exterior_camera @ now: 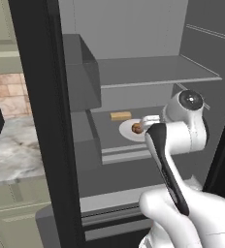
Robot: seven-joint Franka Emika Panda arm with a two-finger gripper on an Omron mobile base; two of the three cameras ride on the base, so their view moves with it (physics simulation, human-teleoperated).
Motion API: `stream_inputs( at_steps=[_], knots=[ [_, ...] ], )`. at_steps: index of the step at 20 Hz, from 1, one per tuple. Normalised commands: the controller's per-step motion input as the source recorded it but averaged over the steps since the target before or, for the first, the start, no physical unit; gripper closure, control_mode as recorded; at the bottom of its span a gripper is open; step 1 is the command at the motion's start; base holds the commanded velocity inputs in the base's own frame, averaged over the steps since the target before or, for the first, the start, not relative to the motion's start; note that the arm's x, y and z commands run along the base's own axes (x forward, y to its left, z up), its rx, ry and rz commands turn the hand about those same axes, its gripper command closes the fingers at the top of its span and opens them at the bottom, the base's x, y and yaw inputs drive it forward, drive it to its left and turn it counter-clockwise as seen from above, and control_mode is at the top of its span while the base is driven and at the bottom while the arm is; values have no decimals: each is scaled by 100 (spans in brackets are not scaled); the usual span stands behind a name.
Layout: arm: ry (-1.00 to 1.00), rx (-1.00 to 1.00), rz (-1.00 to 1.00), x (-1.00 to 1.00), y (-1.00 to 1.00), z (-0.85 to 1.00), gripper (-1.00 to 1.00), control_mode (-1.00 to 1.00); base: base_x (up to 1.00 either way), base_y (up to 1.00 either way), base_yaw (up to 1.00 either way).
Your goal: Retrieve the chicken drumstick from the fridge and place it on the saucepan with marinade on the stove.
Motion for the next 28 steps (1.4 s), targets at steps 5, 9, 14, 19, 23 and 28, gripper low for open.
stream_inputs(
  at_steps=[5, 9, 14, 19, 23, 28],
  knots=[
    [1, 0, 0, 60, 0, -21, -100, -100, 0, 0, 0],
    [0, 0, 0, 49, 0, -46, -100, -100, 0, 0, 0],
    [0, 0, 0, 43, 0, -39, -100, -100, 0, 0, 0],
    [1, 5, -1, 50, 0, -8, -100, -100, 0, 0, 0],
    [3, 7, -2, 45, 0, -2, -100, -100, 0, 0, 0],
    [6, 4, -8, 40, 0, -2, -100, -100, 0, 0, 0]
  ],
)
